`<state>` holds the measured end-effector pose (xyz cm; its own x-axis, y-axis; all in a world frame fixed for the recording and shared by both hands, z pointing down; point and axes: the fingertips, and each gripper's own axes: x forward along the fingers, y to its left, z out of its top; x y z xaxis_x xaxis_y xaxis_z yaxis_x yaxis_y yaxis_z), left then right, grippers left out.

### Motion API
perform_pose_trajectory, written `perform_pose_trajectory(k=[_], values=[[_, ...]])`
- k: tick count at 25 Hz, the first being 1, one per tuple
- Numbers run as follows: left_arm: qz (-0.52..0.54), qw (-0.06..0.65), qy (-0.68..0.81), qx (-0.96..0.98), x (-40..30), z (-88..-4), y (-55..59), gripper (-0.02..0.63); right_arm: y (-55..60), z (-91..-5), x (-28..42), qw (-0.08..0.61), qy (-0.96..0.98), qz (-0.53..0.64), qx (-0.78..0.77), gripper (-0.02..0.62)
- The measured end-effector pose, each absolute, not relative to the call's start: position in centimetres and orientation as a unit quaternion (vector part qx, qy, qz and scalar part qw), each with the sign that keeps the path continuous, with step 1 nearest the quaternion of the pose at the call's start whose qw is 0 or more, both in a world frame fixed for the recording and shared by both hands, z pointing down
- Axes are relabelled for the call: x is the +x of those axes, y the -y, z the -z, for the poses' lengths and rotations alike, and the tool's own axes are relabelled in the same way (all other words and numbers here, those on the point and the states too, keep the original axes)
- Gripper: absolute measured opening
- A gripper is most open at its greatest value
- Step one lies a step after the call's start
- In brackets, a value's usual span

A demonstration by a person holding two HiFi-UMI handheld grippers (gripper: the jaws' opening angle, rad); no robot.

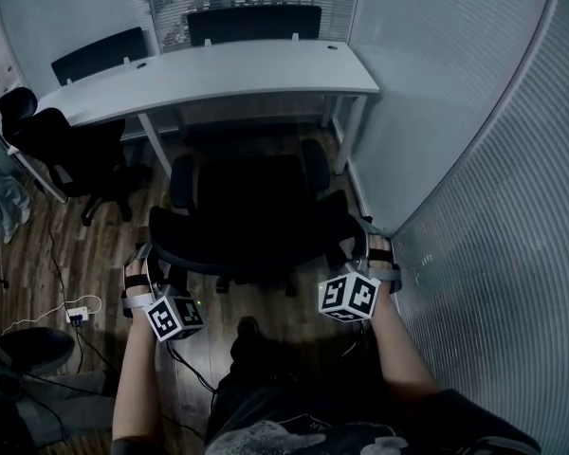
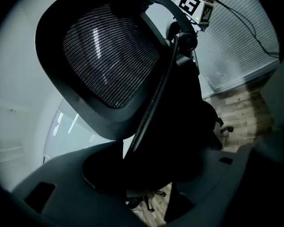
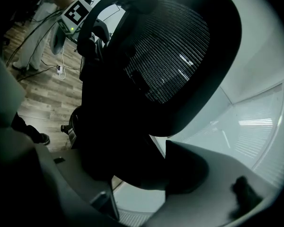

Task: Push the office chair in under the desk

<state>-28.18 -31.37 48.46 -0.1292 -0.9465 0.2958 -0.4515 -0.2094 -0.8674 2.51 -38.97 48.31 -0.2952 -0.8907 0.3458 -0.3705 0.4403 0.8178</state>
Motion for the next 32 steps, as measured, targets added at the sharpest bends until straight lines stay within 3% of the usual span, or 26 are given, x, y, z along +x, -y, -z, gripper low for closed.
perform_pose_trajectory(k=[32], values=[[0.481, 0.270, -0.549, -0.628, -42.5, -49.8, 57.6, 0.259, 62.3, -49.8, -11.1, 0.441, 0.713, 0.282, 0.467, 0.291]])
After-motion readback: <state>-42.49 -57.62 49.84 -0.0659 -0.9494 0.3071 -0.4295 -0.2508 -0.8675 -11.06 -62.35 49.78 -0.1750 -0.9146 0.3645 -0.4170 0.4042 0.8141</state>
